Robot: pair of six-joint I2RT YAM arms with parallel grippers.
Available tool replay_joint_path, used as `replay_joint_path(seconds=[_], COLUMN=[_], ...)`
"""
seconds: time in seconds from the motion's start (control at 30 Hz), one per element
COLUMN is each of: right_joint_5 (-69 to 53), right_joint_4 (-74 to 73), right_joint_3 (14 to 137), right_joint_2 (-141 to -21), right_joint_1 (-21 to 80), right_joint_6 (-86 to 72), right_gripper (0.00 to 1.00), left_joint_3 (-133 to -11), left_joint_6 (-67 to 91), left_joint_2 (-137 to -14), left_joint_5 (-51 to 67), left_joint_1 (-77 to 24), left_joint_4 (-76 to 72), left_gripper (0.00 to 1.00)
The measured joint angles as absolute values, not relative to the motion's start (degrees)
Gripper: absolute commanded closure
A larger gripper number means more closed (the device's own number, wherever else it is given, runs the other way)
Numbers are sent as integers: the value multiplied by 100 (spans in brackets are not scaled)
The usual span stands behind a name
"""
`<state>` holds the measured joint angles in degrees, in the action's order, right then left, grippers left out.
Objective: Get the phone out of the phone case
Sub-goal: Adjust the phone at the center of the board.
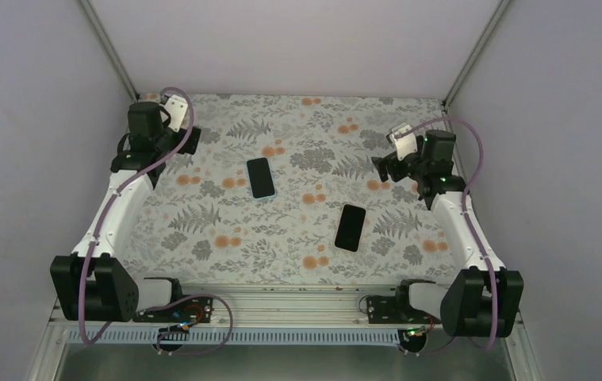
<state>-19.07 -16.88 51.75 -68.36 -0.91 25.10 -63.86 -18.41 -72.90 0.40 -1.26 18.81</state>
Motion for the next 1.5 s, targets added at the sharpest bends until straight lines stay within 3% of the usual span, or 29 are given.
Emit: replay_joint_path(seconds=[0.33,0.4,0.53,0.63,0.67,0.87,1.5], right_joint_5=[-1876,-1870,-1621,-1374,-1260,-926,-797], right_joint_4=[-2453,-2816,-3754,-4401,-4628,-5382,-5509], right_joint_3=[5505,5561,5664,5717,5717,5658,4851], right_joint_2=[-7168,-7301,-7762,-8187,-8344,-9032,-9063], right_joint_1=[-91,-84,-8,123,209,687,1765], right_joint_6=[3540,4010,4829,5223,5271,5297,4945], right_gripper=[0,4,38,86,95,96,96], left_joint_3=[-6257,-6250,-6156,-6055,-6007,-5745,-5627], left_joint_6=[-2043,-2102,-2279,-2368,-2388,-2488,-2639], left_joint_2=[-7164,-7118,-7032,-7022,-7022,-7024,-7030], left_joint_5=[-62,-108,-292,-454,-499,-617,-714], left_joint_1=[-137,-139,-141,-141,-141,-141,-141], left_joint_4=[1798,1761,1575,1498,1490,1468,1448], left_gripper=[0,0,0,0,0,0,0])
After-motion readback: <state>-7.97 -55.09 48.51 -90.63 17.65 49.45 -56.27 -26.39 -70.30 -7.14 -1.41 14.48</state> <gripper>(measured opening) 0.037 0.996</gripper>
